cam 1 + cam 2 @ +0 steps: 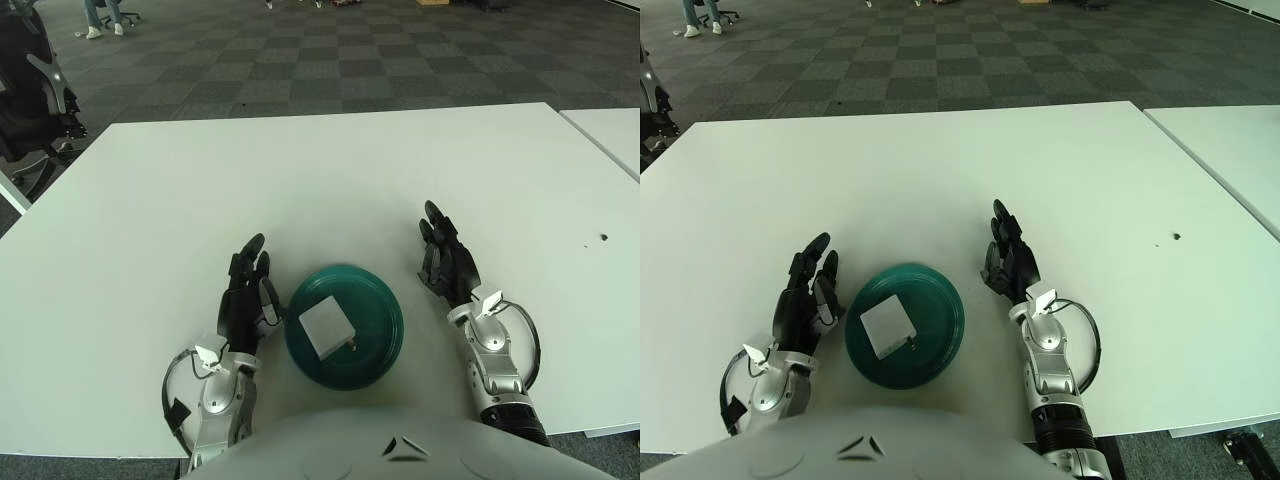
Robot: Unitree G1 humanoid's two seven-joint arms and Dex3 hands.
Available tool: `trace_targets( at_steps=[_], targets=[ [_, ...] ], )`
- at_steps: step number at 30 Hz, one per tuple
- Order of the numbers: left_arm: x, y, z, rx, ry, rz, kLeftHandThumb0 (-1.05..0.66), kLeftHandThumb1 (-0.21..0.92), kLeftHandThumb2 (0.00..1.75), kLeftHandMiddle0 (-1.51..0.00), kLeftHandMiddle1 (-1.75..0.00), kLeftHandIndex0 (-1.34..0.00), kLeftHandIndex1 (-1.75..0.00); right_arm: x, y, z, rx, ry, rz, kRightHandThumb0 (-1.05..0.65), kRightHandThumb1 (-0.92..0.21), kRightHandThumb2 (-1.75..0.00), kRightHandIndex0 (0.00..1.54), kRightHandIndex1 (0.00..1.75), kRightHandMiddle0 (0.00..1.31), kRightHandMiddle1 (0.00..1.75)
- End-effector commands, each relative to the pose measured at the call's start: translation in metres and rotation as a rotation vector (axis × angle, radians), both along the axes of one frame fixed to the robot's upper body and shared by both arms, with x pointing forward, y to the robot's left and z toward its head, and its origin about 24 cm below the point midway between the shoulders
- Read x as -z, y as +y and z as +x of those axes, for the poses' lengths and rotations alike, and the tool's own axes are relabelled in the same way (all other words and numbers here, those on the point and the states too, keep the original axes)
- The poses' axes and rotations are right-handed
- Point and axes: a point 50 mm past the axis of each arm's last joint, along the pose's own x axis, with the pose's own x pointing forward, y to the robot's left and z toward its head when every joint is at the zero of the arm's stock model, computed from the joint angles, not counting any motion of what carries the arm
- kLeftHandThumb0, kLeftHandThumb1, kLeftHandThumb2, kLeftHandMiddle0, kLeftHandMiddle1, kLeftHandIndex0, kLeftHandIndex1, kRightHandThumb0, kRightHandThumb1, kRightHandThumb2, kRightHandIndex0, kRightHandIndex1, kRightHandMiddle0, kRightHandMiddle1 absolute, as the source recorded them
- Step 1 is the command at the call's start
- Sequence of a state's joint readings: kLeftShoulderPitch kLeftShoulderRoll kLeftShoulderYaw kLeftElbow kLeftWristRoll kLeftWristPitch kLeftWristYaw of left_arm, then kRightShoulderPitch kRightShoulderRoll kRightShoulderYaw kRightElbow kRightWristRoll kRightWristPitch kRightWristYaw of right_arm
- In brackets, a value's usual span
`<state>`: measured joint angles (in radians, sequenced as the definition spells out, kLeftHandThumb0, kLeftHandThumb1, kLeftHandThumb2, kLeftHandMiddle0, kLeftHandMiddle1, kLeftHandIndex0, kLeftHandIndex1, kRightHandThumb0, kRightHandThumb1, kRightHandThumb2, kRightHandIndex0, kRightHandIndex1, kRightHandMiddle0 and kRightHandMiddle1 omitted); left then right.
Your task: Put the charger into the plate.
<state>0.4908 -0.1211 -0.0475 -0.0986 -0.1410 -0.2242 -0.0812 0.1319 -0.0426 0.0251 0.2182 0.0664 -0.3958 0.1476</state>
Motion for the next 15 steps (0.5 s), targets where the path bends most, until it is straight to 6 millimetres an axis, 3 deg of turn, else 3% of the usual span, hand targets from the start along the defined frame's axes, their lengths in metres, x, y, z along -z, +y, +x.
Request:
trace_targets(
  at_steps=[1, 9, 15],
  targets=[
    [0.01, -0.001, -0.009, -0.01, 0.081, 0.022, -0.93, 0.92, 1.1, -0.12, 0.0, 0.0, -0.37, 0.025, 0.0, -0.015, 0.015, 0.125, 0.007, -0.98, -0.92, -0.92, 0.05, 0.01, 0.04, 0.04],
    [0.008, -0.001, -0.011, -0.037, 0.07, 0.08, -0.93, 0.92, 1.1, -0.02, 0.0, 0.0, -0.18, 0.034, 0.002, -0.024, 0.036, 0.144, 0.021, -0.96, -0.92, -0.96, 0.02, 0.0, 0.02, 0.08],
    [0.009, -0.001, -0.012, -0.049, 0.069, 0.095, -0.93, 0.92, 1.08, 0.0, 0.0, 0.0, -0.13, 0.037, 0.004, -0.027, 0.052, 0.142, 0.026, -0.96, -0.92, -0.97, 0.0, 0.0, 0.0, 0.1]
  ],
)
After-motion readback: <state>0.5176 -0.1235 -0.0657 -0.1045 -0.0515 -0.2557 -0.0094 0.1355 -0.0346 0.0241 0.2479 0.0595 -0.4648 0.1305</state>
